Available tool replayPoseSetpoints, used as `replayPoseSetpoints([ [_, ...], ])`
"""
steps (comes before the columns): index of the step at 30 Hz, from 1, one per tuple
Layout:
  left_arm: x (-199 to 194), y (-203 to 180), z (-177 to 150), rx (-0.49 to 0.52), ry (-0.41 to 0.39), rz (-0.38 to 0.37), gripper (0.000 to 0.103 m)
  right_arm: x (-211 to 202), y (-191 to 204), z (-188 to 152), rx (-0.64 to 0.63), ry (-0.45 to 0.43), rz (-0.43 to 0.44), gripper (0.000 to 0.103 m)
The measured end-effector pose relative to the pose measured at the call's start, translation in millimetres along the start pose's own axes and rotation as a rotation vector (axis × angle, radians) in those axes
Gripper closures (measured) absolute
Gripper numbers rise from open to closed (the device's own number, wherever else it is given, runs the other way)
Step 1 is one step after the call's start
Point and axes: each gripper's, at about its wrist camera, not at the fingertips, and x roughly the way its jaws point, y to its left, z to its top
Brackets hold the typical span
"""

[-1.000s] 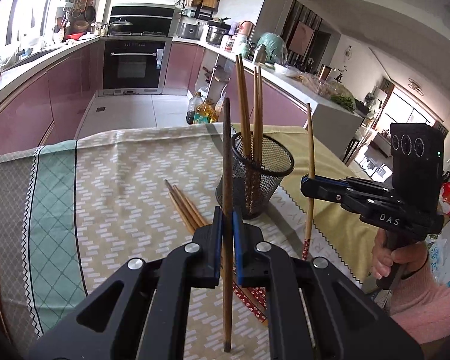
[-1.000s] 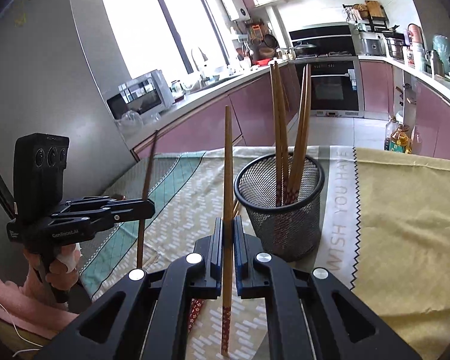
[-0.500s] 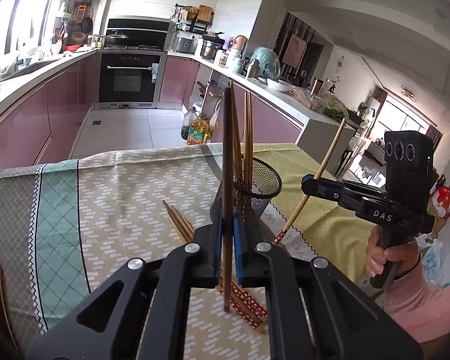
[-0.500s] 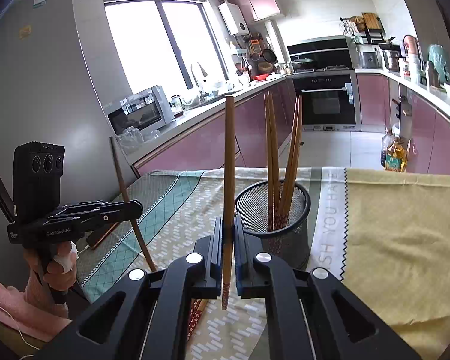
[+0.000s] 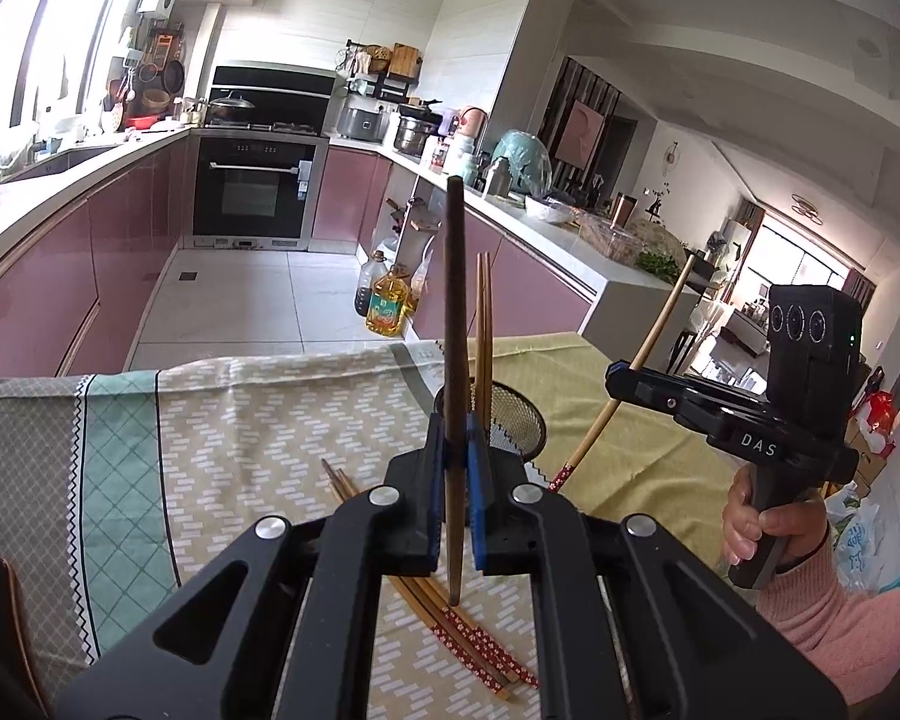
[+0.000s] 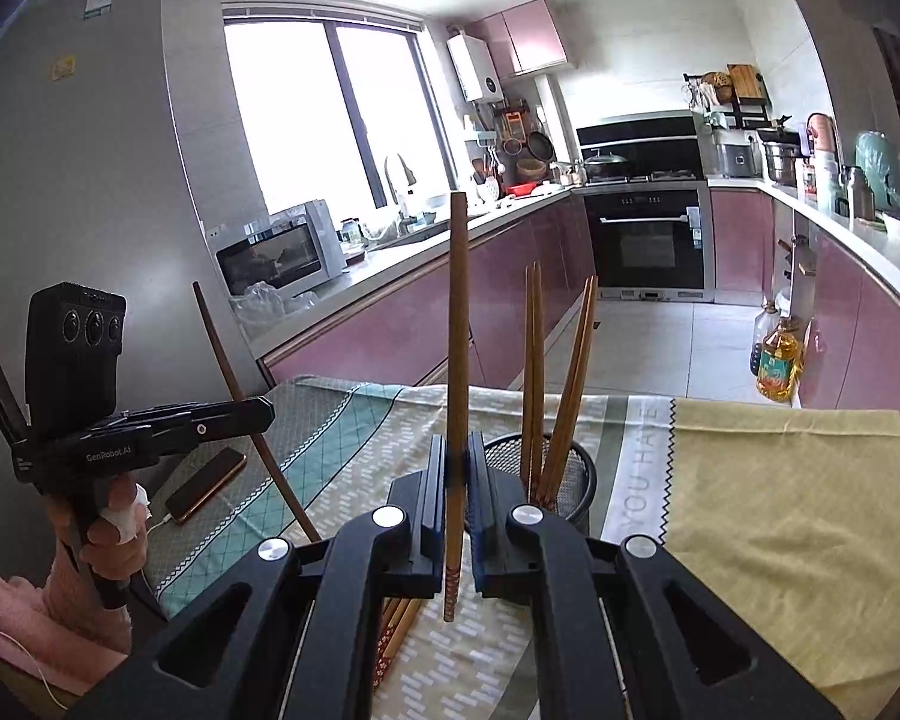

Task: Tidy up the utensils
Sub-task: 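Lower both held chopsticks down into the black mesh cup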

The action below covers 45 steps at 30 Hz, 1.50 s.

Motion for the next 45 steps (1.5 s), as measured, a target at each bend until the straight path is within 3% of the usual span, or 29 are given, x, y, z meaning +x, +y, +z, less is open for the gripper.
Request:
replayPoseSetpoints([
  [29, 9, -46, 63, 0.091, -0.12, -0.038, 0.096, -9, -4, 43, -0.062, -0.09, -0.027, 0.097],
  [45, 26, -46, 80, 0.085, -0.123, -0.018, 0.096, 6, -7, 47, -0.06, -0.075, -0.05, 0.097],
])
